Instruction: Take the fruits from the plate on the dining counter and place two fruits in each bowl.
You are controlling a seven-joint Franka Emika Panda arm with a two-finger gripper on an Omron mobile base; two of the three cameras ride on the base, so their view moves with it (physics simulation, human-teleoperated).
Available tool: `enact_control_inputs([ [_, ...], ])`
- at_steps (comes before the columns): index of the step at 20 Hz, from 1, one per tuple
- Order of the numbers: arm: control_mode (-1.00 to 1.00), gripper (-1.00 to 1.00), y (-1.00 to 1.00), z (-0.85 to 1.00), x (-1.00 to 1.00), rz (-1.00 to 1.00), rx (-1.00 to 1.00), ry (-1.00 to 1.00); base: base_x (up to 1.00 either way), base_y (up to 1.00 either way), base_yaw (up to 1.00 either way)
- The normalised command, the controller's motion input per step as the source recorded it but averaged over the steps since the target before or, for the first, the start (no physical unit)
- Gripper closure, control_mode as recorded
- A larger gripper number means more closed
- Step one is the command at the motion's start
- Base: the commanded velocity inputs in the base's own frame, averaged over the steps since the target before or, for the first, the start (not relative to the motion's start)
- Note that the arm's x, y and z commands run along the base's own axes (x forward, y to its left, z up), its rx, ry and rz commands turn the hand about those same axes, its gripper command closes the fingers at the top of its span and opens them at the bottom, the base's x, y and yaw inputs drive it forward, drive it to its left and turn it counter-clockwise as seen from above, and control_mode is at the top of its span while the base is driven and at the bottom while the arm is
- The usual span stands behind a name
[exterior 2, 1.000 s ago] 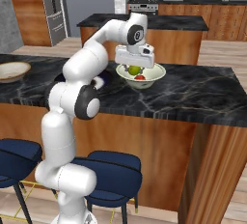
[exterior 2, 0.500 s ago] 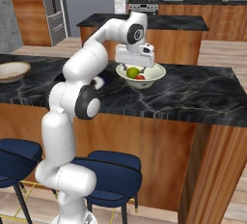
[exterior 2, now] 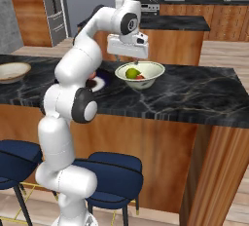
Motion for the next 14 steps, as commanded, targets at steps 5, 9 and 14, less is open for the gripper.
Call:
enact_control_inputs([
  [5,-1.0,-1.0,0.86,0.32,-0.41,0.15,0.0,-0.12,0.0,0.0,0.0],
  [9,-1.0,-1.0,0.98,0.04,-0.22,0.22,0.0,-0.03,0.0,0.0,0.0],
  [14,-1.0,-1.0,0.96,-0.04,-0.01,0.2,-0.02,-0.05,0.0,0.0,0.0],
])
